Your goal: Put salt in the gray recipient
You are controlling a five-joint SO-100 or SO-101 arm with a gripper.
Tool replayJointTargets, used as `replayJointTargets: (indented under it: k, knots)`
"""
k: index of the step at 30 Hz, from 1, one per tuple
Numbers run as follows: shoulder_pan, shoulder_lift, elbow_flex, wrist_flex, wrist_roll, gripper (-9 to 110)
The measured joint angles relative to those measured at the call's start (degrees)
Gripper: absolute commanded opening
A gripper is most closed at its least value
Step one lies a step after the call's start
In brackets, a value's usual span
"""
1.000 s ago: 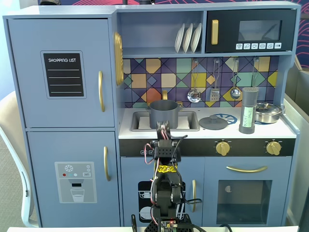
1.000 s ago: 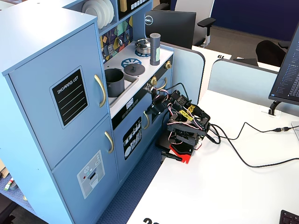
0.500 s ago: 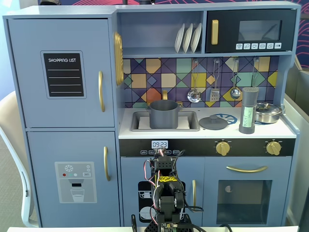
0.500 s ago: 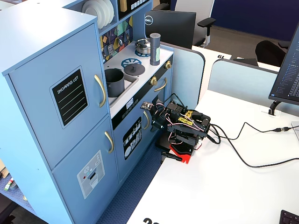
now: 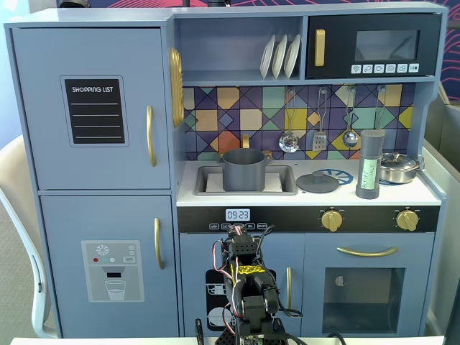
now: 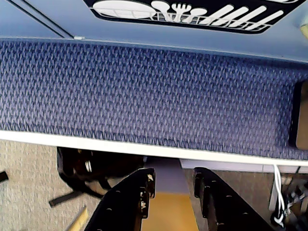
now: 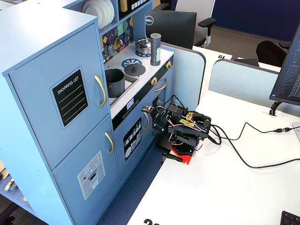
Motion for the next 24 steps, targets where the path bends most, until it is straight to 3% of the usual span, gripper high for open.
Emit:
replayJointTargets:
  k: [24]
  knots:
    - [4.5,0.0,0.0,0.7,-4.2,6]
